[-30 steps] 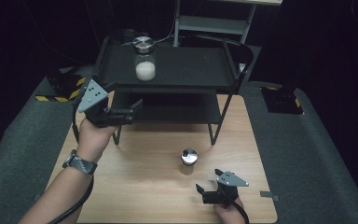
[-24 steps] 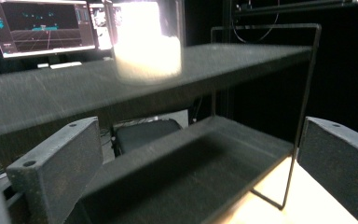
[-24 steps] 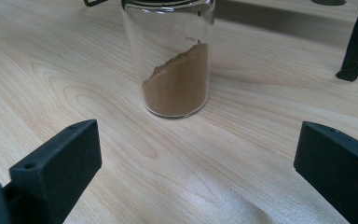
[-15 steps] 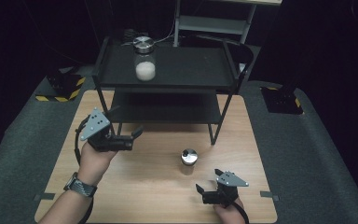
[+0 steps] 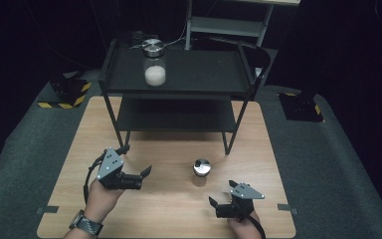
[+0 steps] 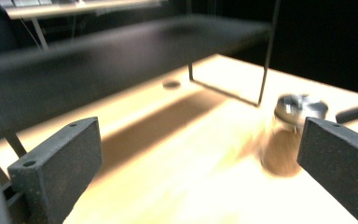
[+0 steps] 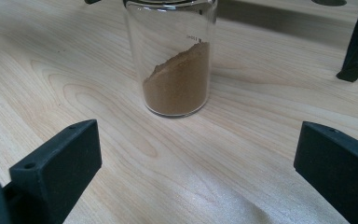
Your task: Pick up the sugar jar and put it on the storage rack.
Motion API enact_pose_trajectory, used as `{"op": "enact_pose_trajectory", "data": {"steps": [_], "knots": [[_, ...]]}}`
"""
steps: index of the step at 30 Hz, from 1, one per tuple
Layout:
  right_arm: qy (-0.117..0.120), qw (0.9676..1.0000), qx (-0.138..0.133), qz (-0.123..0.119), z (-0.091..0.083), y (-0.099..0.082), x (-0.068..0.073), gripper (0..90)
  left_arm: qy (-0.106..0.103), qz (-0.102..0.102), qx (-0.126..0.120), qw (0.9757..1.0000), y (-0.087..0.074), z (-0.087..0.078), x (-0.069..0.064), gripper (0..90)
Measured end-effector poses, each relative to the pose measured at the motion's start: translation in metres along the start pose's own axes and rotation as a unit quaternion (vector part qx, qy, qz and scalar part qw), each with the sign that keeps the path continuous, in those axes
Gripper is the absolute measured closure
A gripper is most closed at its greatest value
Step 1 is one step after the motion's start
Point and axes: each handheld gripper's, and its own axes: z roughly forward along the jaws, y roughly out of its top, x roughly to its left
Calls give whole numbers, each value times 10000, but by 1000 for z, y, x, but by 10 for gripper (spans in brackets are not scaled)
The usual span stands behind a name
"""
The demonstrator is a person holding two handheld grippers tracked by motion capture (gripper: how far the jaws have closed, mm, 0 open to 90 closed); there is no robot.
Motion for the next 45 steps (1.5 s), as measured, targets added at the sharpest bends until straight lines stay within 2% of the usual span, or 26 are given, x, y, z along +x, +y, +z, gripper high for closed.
{"op": "enact_pose_trajectory", "data": {"steps": [1,3,5,8,14,17,22,25,27,32,37,45], "knots": [[-4,10000,2,-2,0,0,0,5,0,0,0,10000,0,0,0,4],[-1,10000,9,-7,0,0,0,5,33,-46,192,9998,-14,0,-3,4],[-1,10000,6,-8,0,0,0,5,23,-93,247,9996,-18,0,-3,4],[-17,10000,-2,-7,0,0,1,5,21,-119,518,9986,-32,1,-5,4],[-22,10000,11,-19,0,0,1,5,34,-100,789,9968,-46,2,-8,4],[-44,10000,-17,7,0,0,2,4,9,-153,934,9955,-55,3,-8,4],[-98,9999,-58,-69,0,-2,6,4,46,11,1151,9933,-65,2,-14,6],[-80,9999,-12,-72,1,0,6,4,7,123,1102,9938,-67,0,-14,5],[-60,10000,-2,-67,2,1,5,4,34,218,1193,9926,-65,0,-17,5],[-145,9999,15,26,3,2,7,5,64,205,1162,9930,-66,-2,-17,6],[-284,9994,-30,206,3,1,9,3,-31,180,1119,9936,-68,-6,-15,8],[-364,9992,78,114,4,4,14,5,-42,264,1090,9937,-69,-7,-17,8]]}}
